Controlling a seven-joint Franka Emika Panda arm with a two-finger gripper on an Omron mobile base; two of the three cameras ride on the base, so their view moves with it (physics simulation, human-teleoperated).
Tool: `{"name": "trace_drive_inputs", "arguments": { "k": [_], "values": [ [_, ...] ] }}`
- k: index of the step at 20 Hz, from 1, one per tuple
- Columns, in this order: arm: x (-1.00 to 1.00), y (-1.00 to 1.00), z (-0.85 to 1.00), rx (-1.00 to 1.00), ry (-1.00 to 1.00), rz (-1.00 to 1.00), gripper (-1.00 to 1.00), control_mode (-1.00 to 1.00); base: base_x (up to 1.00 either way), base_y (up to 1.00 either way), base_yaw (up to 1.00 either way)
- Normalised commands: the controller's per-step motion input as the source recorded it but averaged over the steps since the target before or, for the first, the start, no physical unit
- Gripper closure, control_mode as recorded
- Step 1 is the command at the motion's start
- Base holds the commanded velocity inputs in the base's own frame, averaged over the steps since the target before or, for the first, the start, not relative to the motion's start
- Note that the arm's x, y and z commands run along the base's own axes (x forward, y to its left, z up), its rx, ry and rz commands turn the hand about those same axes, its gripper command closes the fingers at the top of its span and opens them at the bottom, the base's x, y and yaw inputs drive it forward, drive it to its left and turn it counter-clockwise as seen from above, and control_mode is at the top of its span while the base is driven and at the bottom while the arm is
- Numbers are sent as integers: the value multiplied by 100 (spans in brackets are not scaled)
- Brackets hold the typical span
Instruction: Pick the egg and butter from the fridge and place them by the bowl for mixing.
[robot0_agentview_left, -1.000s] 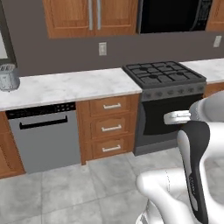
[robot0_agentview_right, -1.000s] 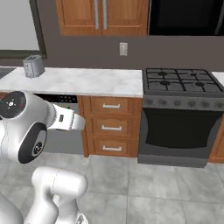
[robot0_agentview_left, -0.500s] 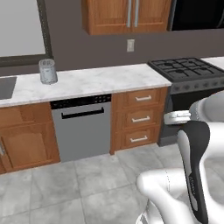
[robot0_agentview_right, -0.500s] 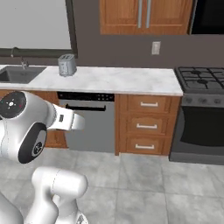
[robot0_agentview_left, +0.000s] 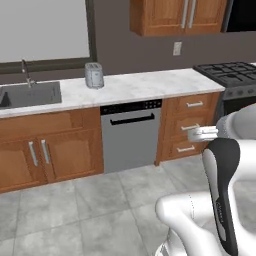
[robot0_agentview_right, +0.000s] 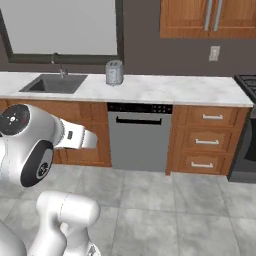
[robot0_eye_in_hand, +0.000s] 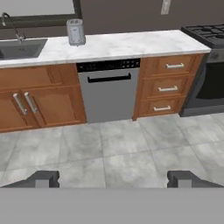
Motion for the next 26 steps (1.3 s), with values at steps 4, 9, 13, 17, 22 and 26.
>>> {"name": "trace_drive_inputs", "arguments": {
  "k": [4, 9, 13, 17, 22, 26],
  "values": [
    [0, 0, 0, 0, 0, 0, -100, 100, -45, 100, 0],
    [0, 0, 0, 0, 0, 0, -100, 100, -50, 100, 0],
    [0, 0, 0, 0, 0, 0, -100, 100, -55, 100, 0],
    [0, 0, 0, 0, 0, 0, -100, 100, -48, 100, 0],
    [0, 0, 0, 0, 0, 0, -100, 100, -46, 100, 0],
    [0, 0, 0, 0, 0, 0, -100, 100, -44, 100, 0]
  ]
}}
